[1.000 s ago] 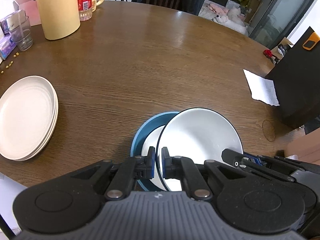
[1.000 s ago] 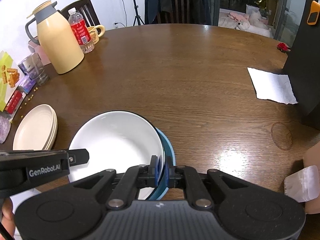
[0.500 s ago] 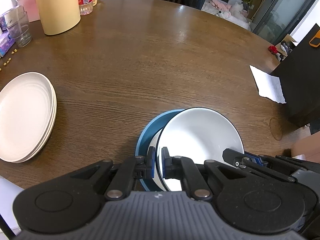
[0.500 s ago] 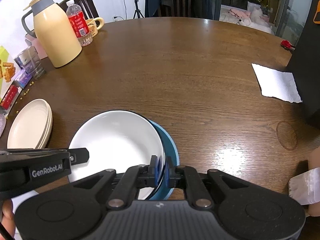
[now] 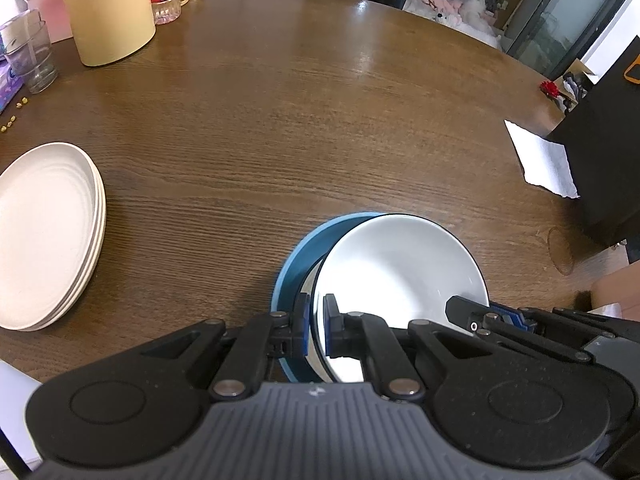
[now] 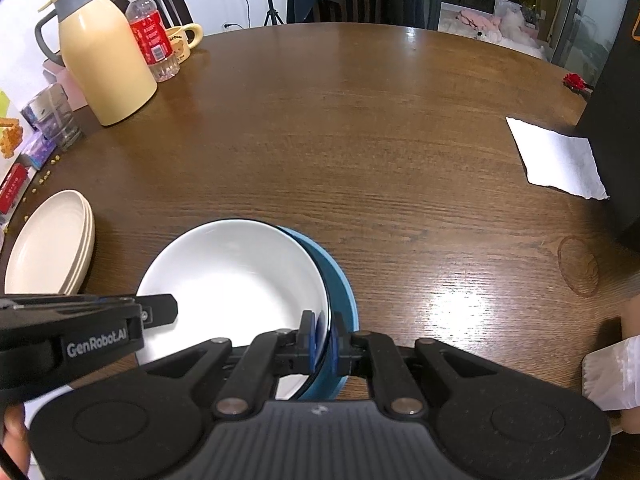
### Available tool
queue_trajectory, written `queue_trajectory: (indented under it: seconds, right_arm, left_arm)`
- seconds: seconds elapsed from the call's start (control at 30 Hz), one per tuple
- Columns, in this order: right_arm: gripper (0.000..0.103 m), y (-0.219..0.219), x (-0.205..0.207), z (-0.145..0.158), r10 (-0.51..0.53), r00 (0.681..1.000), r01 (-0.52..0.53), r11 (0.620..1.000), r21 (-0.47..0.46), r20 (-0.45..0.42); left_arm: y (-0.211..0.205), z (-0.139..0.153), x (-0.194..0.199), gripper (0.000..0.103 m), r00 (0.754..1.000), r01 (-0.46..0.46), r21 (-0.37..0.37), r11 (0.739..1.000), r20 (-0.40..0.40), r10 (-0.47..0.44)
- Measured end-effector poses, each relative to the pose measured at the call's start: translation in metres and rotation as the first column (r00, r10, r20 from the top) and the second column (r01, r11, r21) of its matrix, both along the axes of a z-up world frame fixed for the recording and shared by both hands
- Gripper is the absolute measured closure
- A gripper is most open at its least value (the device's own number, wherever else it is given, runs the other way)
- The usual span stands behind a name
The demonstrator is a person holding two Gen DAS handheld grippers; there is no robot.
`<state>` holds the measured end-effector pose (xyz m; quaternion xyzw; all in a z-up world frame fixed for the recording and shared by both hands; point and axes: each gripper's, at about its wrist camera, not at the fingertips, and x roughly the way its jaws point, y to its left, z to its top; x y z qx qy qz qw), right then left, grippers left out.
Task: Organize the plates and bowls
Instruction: 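Lower the white bowl into the blue bowl with both grippers, then open both grippers to release the white bowl inside the blue bowl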
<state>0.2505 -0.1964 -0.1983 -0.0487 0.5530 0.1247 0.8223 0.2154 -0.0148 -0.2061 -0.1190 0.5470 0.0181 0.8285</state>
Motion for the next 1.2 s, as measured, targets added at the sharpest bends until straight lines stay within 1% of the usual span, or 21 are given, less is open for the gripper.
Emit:
queue_trajectory:
  seconds: [0.67, 0.9, 1.07, 1.2]
  right_arm:
    - [0.095, 0.002, 0.004, -0.013, 0.005, 1.000, -0.005, 1.000, -0.006, -0.022]
    - [0.095, 0.003, 0.006, -0.015, 0.008, 1.000, -0.008, 1.000, -0.012, -0.023]
    - [0.095, 0.004, 0.004, -0.015, 0.012, 1.000, -0.012, 1.000, -0.018, -0.019]
    - [0.094, 0.005, 0.004, -0.016, 0.013, 1.000, -0.013, 1.000, -0.021, -0.022]
  left_arm:
    - [-0.004, -0.012, 0.005, 0.096, 1.000, 0.020, 0.025, 0.999, -0.011, -0.019]
    - [-0.003, -0.014, 0.006, 0.096, 1.000, 0.023, 0.023, 0.999, -0.008, -0.023]
    - [-0.003, -0.015, 0.005, 0.096, 1.000, 0.028, 0.025, 0.999, -0.006, -0.027]
    - [-0.003, -0.014, 0.005, 0.093, 1.000, 0.029, 0.020, 0.999, -0.006, -0.029]
